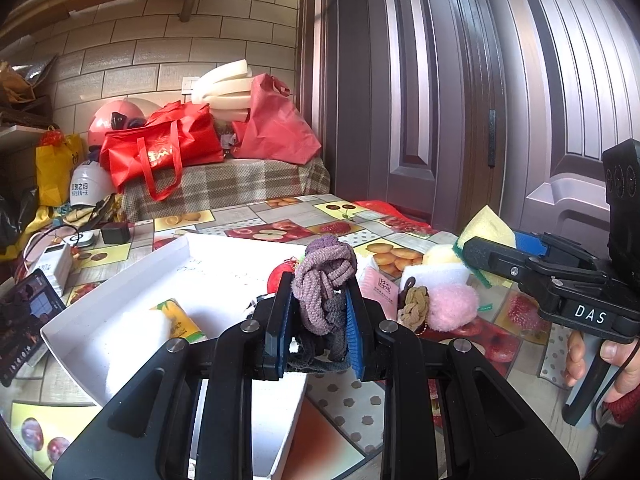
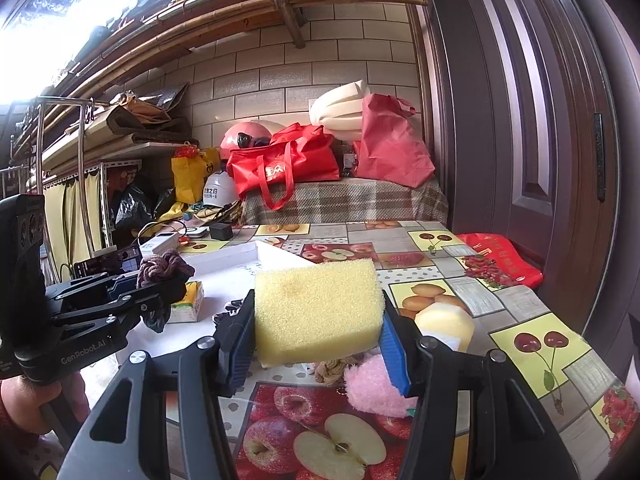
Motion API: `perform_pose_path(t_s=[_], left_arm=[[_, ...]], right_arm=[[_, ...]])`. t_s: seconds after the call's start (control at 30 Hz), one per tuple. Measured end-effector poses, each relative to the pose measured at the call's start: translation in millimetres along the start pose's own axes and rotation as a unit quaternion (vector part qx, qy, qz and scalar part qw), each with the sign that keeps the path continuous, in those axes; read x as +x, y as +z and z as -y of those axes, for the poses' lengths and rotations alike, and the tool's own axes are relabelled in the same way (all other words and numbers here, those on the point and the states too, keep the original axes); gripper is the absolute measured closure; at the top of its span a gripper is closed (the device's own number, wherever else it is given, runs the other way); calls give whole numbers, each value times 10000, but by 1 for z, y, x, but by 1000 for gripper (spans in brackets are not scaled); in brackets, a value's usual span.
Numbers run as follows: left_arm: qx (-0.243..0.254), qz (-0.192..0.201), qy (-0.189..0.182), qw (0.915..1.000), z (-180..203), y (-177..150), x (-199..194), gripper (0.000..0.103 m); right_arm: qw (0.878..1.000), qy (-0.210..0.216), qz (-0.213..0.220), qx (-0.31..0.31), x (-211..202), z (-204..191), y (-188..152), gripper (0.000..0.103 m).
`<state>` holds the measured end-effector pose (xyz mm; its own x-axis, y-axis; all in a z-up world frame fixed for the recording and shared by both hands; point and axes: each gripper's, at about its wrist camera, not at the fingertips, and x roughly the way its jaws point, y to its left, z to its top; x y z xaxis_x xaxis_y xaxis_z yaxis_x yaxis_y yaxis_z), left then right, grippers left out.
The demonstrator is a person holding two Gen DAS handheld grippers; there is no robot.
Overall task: Organize soft objects
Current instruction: 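Carry the yarn bundle with the left tool to the box while the right tool carries the sponge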
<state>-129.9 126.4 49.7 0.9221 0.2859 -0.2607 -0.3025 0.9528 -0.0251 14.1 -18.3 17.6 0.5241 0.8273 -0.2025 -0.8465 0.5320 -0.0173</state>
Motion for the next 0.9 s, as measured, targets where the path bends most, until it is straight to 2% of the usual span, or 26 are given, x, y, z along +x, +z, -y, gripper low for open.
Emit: perform_pose_path(t_s=[0.23, 0.47, 0.7, 0.9], left_arm=[[-192, 79, 368, 9991, -21, 0, -2, 81], [-505, 182, 835, 9951, -57, -2, -8, 81], [-749, 53, 1347, 9880, -89, -3, 2, 81], [-673, -11, 1511, 9862, -101, -2, 15, 80]], right_arm=[[9988, 304, -384, -81, 22, -14, -1, 48], [9971, 378, -652, 41, 46, -19, -2, 48], [9972, 448, -591, -98, 64, -42, -1, 48], [9953, 679, -610, -317, 83, -75, 3, 48]])
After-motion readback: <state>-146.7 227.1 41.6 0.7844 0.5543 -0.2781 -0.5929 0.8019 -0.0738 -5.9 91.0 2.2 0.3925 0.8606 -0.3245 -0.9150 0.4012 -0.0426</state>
